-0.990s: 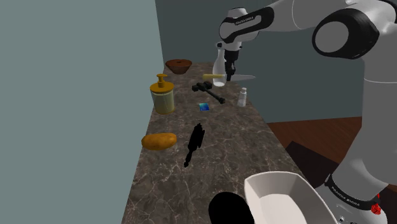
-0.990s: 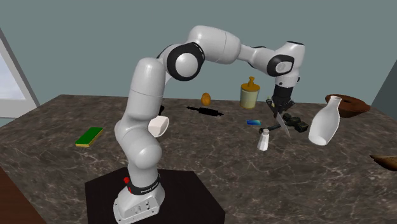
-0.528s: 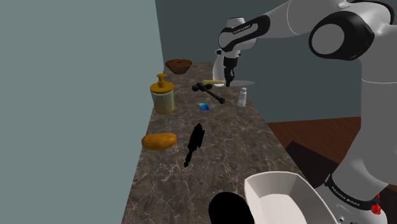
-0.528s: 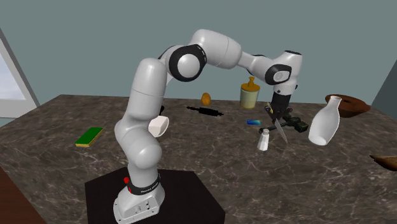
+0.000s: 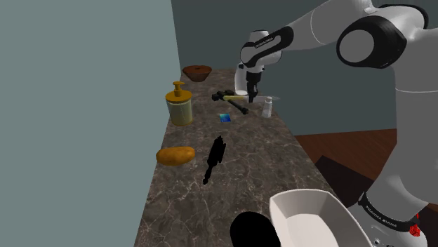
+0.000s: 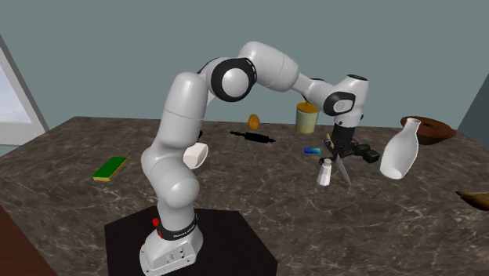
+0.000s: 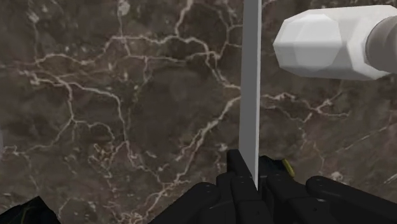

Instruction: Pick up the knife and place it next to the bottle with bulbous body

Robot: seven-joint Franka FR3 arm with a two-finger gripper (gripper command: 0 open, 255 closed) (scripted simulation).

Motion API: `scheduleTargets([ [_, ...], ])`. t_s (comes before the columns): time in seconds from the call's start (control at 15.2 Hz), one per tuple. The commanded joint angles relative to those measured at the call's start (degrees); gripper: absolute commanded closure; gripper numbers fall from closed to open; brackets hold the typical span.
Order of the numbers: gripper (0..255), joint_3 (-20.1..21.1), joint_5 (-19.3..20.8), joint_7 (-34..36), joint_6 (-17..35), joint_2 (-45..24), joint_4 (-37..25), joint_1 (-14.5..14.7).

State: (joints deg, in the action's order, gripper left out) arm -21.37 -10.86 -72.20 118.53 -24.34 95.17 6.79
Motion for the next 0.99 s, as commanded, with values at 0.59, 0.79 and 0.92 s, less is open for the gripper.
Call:
scheduleTargets([
  [0.59, 255, 0.61, -1.23, -0.83, 4.53, -2.55, 2.11, -0.36],
  [0.79, 255, 0.61, -1.23, -0.83, 4.52, -2.55, 2.11, -0.36],
  [0.92, 0, 0.61, -1.23, -0.83, 4.52, -2.55, 2.12, -0.36],
])
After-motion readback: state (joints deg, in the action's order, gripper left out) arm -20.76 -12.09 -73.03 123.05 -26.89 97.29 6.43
